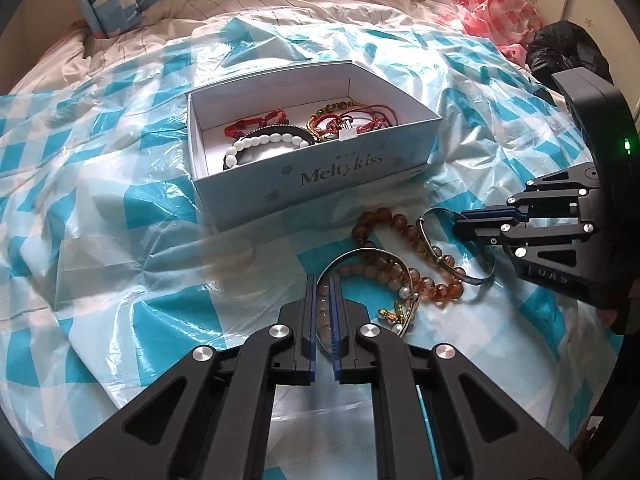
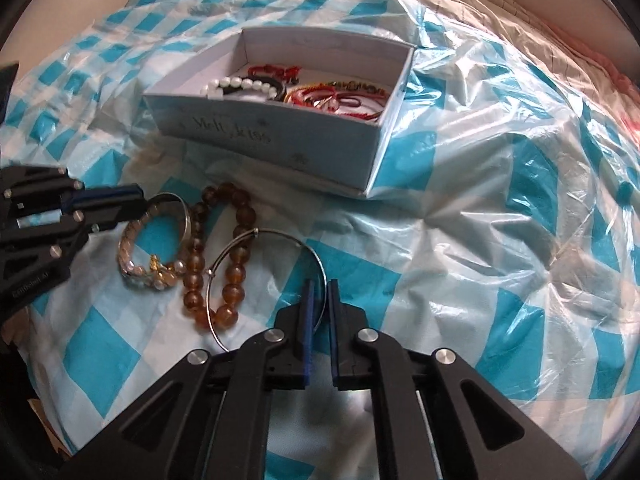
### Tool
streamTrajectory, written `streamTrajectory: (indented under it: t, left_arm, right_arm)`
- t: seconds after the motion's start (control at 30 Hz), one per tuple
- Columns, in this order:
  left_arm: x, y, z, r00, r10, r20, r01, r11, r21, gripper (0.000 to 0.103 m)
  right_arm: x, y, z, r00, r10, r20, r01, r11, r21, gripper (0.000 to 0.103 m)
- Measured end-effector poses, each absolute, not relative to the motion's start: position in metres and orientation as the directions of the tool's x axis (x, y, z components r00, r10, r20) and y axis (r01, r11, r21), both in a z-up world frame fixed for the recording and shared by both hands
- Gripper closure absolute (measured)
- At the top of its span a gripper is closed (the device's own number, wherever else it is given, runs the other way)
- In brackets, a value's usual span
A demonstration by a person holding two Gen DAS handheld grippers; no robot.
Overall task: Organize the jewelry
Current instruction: 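Grasp the silver bangle with the left gripper while the right grasps the thin wire bangle, then lift both held silver bangles off the sheet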
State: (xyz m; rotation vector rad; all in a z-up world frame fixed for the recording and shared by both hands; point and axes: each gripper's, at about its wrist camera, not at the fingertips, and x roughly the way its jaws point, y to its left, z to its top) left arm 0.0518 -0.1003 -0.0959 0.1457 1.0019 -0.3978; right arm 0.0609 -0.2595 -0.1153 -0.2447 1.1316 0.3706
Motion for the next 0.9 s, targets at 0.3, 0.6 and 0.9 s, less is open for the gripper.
streamTrajectory:
  t: [0.3, 0.6, 0.9]
  left_arm:
    - [0.056, -0.097, -0.101, 0.470, -0.242, -0.849, 0.363, 0.929, -0.064, 0.094]
    - [0.056, -0.100, -0.109, 0.458, -0.232, -0.858, 0.373, 0.926, -0.052, 0.090]
    - [0.051, -0.096, -0.092, 0.470, -0.266, -0.842, 0.382, 0.921, -0.078, 0.100]
  right_arm:
    - [0.060, -0.259, -0.115, 0.363, 0.162, -0.917, -0.420, 0.908, -0.006, 0.095]
    - [0.059, -0.258, -0.115, 0.362, 0.164, -0.917, -0.433, 0.901, -0.010, 0.095]
    - [0.056, -0.256, -0.111, 0.358, 0.183, -0.916, -0.457, 0.890, 0.000, 0.097]
